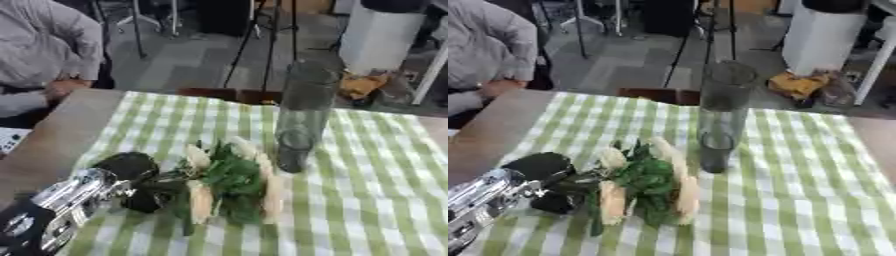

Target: Arrange flowers into the vase.

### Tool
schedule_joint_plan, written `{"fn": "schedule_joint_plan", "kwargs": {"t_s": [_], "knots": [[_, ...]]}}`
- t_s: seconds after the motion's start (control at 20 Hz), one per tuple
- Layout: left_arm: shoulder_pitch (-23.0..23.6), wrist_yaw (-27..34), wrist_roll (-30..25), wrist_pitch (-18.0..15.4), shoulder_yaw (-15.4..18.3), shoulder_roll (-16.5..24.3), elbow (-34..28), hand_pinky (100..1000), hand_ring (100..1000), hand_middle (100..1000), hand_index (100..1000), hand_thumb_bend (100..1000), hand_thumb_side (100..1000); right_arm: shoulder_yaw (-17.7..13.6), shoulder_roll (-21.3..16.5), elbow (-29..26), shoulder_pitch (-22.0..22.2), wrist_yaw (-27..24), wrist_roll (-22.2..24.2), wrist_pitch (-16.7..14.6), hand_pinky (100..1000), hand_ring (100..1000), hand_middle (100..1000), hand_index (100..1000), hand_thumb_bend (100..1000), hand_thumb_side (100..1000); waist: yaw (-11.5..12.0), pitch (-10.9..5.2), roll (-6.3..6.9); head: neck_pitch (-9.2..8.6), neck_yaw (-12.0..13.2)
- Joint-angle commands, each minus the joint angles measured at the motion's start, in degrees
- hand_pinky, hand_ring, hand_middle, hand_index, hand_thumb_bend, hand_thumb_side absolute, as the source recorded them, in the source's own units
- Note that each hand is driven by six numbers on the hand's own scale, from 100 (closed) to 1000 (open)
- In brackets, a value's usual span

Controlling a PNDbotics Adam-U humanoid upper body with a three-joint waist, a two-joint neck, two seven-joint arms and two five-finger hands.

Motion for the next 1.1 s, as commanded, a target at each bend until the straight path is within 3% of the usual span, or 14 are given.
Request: {"fn": "schedule_joint_plan", "kwargs": {"t_s": [0.05, 0.3, 0.6, 0.9, 1.1], "knots": [[-1.7, -0.1, -0.9, 1.1, 1.5, 3.0, -3.2, 100, 100, 100, 117, 100, 644, -0.2, -1.4, -0.9, -0.7, -0.5, 0.0, 0.1, 754, 831, 832, 858, 100, 1000, 0.1, -1.16, 0.36, 0.59, -0.6], [-1.7, 1.3, -1.4, 3.7, 2.7, 5.2, -7.7, 100, 100, 100, 114, 100, 687, -0.2, -1.4, -0.9, -0.6, -0.6, -0.1, 0.1, 755, 831, 831, 858, 100, 1000, 0.1, -1.18, 0.6, 0.78, -1.4], [-0.7, 4.2, 2.2, 7.2, 5.6, 7.8, -13.9, 100, 100, 100, 111, 100, 716, -0.2, -1.4, -0.9, -0.6, -0.6, -0.2, 0.1, 755, 831, 831, 858, 100, 1000, 0.0, -1.07, 0.72, 1.02, -2.4], [1.7, 12.0, 10.2, 11.0, 9.8, 9.3, -20.3, 100, 100, 100, 100, 100, 772, -0.3, -1.4, -0.9, -0.8, -0.6, -0.3, 0.1, 755, 831, 831, 859, 100, 1000, -0.2, -0.82, 0.48, 0.99, -2.7], [2.8, 22.2, 19.0, 14.1, 13.9, 9.6, -24.0, 100, 100, 100, 100, 100, 822, -0.4, -1.4, -0.9, -0.9, -0.6, -0.4, -0.1, 755, 831, 831, 859, 100, 1000, -0.1, -0.83, 0.27, 1.29, -2.8]]}}
